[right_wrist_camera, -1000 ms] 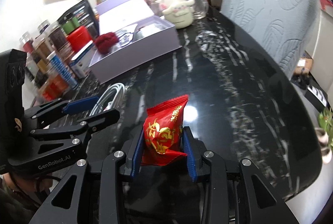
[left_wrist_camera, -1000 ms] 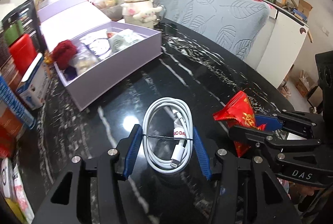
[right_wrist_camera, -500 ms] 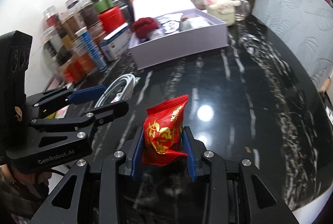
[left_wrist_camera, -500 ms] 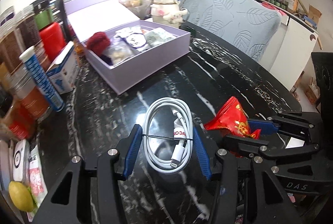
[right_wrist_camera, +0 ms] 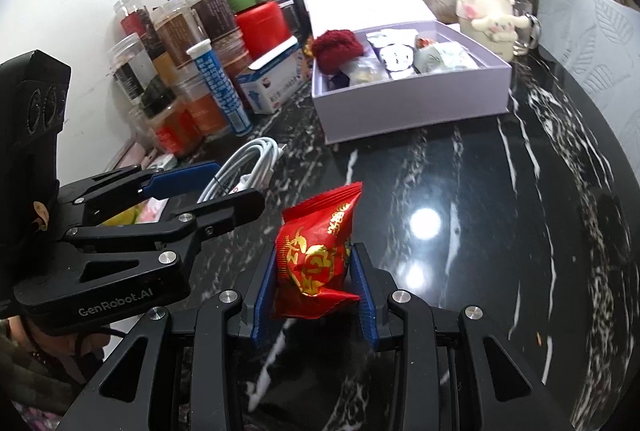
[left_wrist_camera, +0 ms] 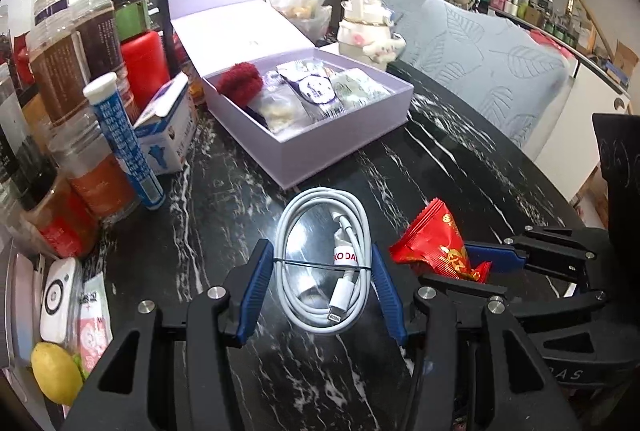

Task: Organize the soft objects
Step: 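Carry the white cable with left tool while right tool carries red packet toward the box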

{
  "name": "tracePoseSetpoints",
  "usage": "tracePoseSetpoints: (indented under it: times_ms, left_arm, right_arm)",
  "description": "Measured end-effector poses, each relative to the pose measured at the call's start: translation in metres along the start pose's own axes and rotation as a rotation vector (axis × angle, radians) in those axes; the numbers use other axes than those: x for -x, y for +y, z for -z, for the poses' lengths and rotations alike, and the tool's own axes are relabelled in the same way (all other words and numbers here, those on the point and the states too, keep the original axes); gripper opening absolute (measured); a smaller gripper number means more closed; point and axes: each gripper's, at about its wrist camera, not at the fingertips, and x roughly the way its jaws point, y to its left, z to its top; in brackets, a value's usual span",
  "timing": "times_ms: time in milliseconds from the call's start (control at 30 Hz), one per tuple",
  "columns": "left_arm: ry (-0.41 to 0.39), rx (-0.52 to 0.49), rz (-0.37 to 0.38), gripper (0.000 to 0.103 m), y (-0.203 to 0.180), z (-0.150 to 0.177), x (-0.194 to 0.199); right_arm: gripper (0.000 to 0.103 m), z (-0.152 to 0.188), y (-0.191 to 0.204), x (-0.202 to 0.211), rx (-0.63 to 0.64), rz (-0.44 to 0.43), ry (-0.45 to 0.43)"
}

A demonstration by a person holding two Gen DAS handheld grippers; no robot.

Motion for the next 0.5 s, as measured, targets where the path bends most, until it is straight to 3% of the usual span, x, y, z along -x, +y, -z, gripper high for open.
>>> tracePoseSetpoints:
  times_ms: [500]
  left_arm:
    - [-0.069, -0.011, 0.008, 0.05, 0.005, -0.051, -0.006]
  right_arm:
    - [0.035, -0.051, -0.015, 0.0, 0.02, 0.001, -0.043]
